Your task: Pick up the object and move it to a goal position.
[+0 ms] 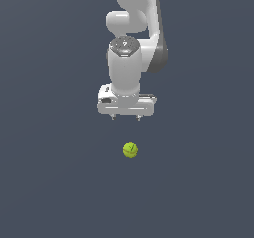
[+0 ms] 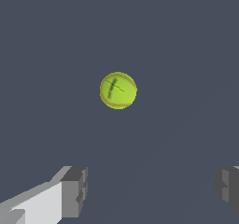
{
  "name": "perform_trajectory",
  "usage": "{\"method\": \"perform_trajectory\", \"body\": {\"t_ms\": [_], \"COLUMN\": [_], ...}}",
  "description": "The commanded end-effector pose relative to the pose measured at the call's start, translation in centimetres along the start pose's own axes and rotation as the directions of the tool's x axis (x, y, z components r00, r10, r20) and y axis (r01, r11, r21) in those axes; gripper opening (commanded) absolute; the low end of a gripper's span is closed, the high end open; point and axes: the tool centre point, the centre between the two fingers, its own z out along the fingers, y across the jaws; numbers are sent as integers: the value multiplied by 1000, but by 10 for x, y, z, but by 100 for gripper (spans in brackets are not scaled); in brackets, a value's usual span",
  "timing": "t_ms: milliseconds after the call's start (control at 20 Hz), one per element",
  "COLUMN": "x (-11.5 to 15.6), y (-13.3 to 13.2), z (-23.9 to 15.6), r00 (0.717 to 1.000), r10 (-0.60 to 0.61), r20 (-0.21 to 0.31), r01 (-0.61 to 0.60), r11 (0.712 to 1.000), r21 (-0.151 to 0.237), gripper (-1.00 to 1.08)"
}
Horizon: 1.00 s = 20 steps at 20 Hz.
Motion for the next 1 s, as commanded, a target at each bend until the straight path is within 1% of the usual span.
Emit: {"method": "perform_trajectory", "body": {"t_ms": [0, 500, 700, 950], "x": [0, -5, -5, 3], "y": [0, -15, -14, -15], "z": [0, 2, 2, 9], "r00": [1000, 998, 998, 999], "r10": [0, -57, -53, -35], "r20": [0, 15, 14, 14], "r01": [0, 57, 53, 35], "r11": [1000, 998, 999, 999], "r21": [0, 6, 6, 6], "gripper": [100, 100, 100, 100]}}
